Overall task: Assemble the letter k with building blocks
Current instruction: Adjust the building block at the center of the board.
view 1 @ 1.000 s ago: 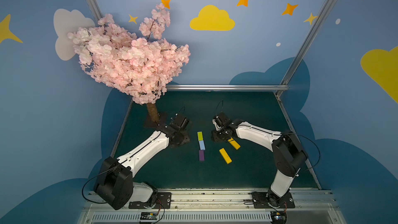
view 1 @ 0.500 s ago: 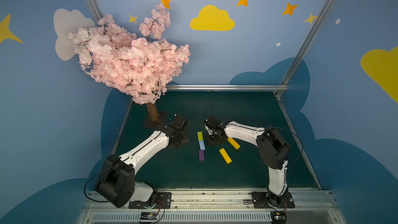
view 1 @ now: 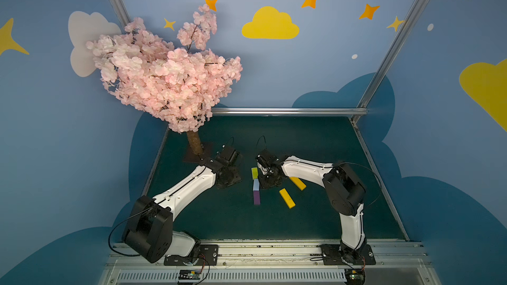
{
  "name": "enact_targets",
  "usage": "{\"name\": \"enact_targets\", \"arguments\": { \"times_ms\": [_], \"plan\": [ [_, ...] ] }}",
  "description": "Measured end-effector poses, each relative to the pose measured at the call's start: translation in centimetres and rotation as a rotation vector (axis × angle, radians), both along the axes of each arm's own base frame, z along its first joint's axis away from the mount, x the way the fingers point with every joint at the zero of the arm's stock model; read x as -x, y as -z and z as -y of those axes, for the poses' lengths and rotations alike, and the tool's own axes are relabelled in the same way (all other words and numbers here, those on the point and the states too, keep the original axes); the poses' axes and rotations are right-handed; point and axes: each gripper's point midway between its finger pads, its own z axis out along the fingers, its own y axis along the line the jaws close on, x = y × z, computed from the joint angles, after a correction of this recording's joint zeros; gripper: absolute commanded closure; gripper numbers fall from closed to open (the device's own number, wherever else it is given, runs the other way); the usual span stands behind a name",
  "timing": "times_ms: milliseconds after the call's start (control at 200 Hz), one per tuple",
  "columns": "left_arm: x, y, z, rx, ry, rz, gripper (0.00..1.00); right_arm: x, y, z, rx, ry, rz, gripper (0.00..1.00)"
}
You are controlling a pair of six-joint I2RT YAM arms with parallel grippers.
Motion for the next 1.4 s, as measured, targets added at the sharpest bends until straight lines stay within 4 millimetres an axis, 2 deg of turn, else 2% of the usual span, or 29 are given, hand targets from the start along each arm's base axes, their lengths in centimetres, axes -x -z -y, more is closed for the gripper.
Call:
{"name": "enact_targets", "arguments": {
  "times_ms": [130,315,526,661,1397],
  "plan": [
    [0.0,0.0,0.1,0.003,0.001,-0.001,0.44,-0.4,-0.1,0.5,0.033,0.009,0.014,0.52],
    [-0.1,-0.1,0.4,0.02,0.011,0.003,0.44,-2.8,-1.0,-0.2,0.03,0.029,0.06,0.52],
    [-0.2,-0.2,0.5,0.029,0.015,0.006,0.44,-4.5,-0.7,0.1,0.036,0.048,0.063,0.52],
    [-0.3,-0.3,0.6,0.032,0.014,0.011,0.44,-4.4,-0.1,0.4,0.052,0.043,0.048,0.52],
    [-0.7,-0.3,0.4,0.035,0.008,0.019,0.44,-4.2,-0.1,-0.4,0.027,0.023,0.026,0.52]
  ]
}}
